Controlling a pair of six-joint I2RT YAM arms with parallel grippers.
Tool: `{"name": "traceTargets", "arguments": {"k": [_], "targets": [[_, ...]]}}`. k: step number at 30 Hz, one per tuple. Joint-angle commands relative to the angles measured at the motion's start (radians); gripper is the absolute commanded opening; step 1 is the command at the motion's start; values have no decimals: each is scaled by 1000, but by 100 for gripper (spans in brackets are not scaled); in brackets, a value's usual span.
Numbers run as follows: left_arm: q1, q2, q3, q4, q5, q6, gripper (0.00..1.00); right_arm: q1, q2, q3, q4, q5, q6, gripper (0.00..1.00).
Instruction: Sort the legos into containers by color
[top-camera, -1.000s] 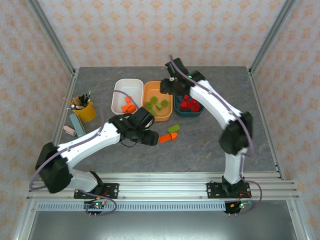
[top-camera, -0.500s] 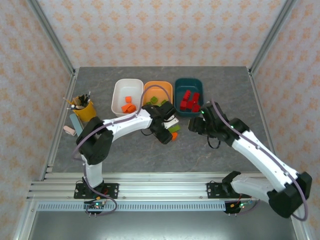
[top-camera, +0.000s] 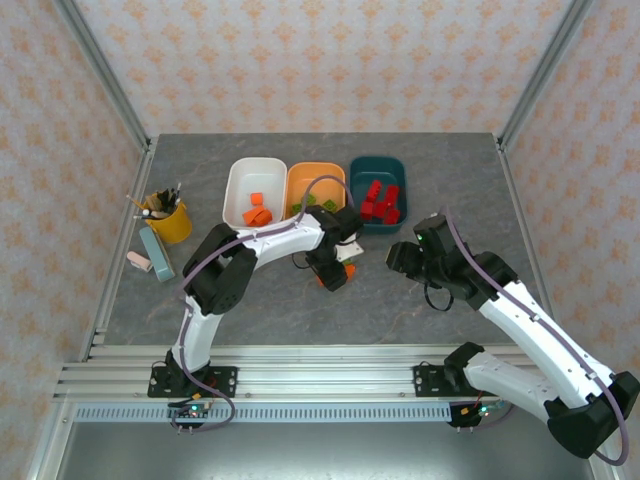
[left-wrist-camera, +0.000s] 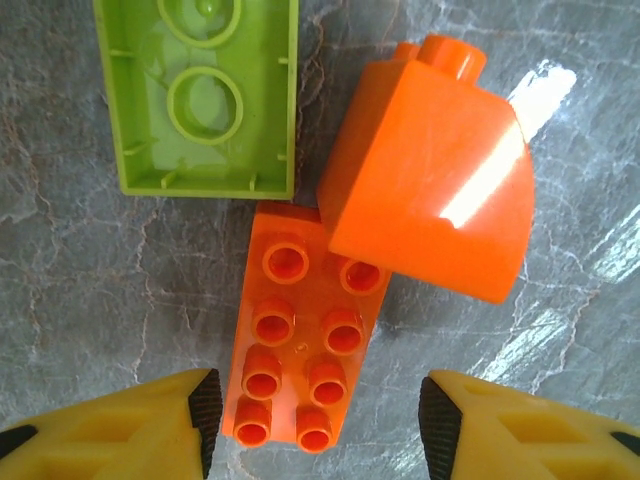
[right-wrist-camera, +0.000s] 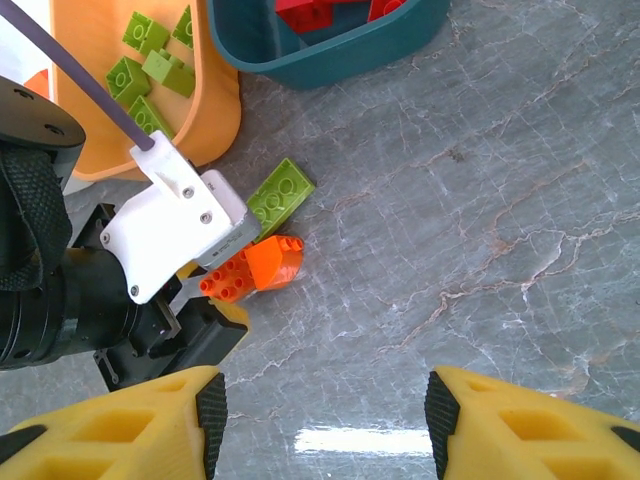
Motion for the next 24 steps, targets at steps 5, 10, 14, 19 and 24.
{"name": "traceTargets", "arguments": {"k": [5, 10, 14, 19, 24], "targets": [[-16, 41, 32, -57, -42, 16, 54, -5, -4, 24, -39, 31, 9, 57], [-21, 66, 50, -67, -61, 4, 53, -4, -6, 24, -39, 31, 10, 57], [-29, 87, 70, -84, -68, -5, 43, -4, -7, 22, -39, 30, 10, 57], [-38, 87, 65, -87, -90, -20, 38, -5, -12, 22, -37, 32, 10, 57], [-39, 67, 65, -99, -103, -34, 35, -4, -15, 22, -37, 34, 9, 57]]}}
